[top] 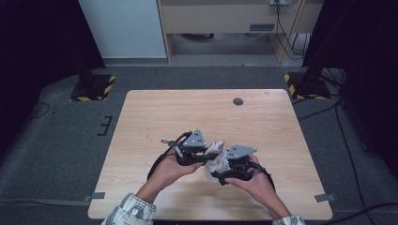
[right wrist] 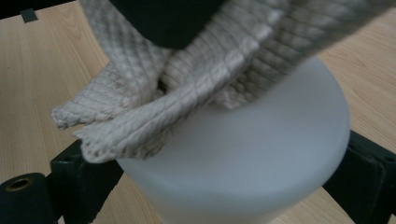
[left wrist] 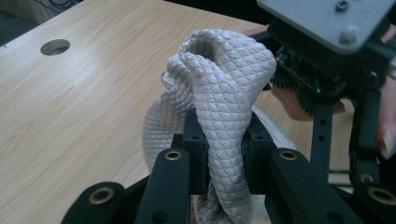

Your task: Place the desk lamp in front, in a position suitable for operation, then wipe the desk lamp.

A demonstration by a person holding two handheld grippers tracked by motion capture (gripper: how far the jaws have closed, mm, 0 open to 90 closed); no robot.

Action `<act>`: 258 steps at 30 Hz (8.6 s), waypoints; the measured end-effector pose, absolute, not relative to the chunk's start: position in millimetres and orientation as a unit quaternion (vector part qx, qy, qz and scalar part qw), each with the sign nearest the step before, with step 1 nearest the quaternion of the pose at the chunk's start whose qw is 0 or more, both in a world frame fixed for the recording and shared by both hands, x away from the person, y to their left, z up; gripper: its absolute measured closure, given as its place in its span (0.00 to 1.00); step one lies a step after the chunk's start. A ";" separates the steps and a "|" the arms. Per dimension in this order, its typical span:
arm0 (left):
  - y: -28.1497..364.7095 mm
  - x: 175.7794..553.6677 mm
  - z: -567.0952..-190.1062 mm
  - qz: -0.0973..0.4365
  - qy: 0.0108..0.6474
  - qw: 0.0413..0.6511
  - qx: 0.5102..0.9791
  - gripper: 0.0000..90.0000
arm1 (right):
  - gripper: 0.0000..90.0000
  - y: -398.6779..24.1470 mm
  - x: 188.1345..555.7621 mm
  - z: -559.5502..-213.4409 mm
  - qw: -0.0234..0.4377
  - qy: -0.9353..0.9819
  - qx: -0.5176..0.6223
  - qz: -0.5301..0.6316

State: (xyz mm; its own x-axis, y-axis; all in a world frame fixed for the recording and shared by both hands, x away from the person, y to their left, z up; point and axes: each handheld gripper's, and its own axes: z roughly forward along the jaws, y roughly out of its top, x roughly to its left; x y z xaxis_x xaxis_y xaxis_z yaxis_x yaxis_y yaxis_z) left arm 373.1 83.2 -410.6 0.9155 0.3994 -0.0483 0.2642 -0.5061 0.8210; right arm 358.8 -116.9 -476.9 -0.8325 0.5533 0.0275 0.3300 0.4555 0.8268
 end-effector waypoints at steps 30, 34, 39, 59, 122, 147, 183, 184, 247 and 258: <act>83.6 366.7 -413.4 0.056 0.190 0.463 0.864 0.83 | 0.09 -115.9 359.1 -477.7 0.125 0.842 0.263 0.453; 71.4 375.8 -412.6 0.078 0.195 0.457 0.865 0.83 | 0.09 -116.5 358.7 -477.8 0.127 0.842 0.264 0.453; 80.2 386.0 -411.8 0.097 0.223 0.449 0.860 0.83 | 0.09 -117.1 359.4 -478.4 0.126 0.841 0.265 0.455; 60.5 390.3 -414.2 0.082 0.208 0.457 0.861 0.83 | 0.10 -115.3 358.1 -478.8 0.126 0.840 0.265 0.456; 76.6 356.5 -408.3 0.075 0.193 0.444 0.872 0.83 | 0.09 -118.6 356.5 -479.4 0.133 0.836 0.273 0.456; 83.7 395.3 -405.4 0.097 0.232 0.455 0.854 0.83 | 0.09 -120.0 355.4 -479.4 0.133 0.837 0.270 0.457; 97.3 408.3 -474.9 0.069 0.277 0.420 0.861 0.84 | 0.10 -128.6 357.8 -480.4 0.143 0.834 0.278 0.456; 96.2 408.9 -478.1 0.070 0.279 0.418 0.862 0.84 | 0.10 -128.5 357.7 -480.5 0.143 0.833 0.278 0.456; 95.6 390.0 -497.9 0.067 0.277 0.405 0.869 0.85 | 0.10 -136.4 353.2 -482.5 0.155 0.829 0.283 0.458; 100.3 377.9 -492.6 0.059 0.272 0.411 0.868 0.85 | 0.10 -136.9 354.1 -482.1 0.154 0.830 0.281 0.456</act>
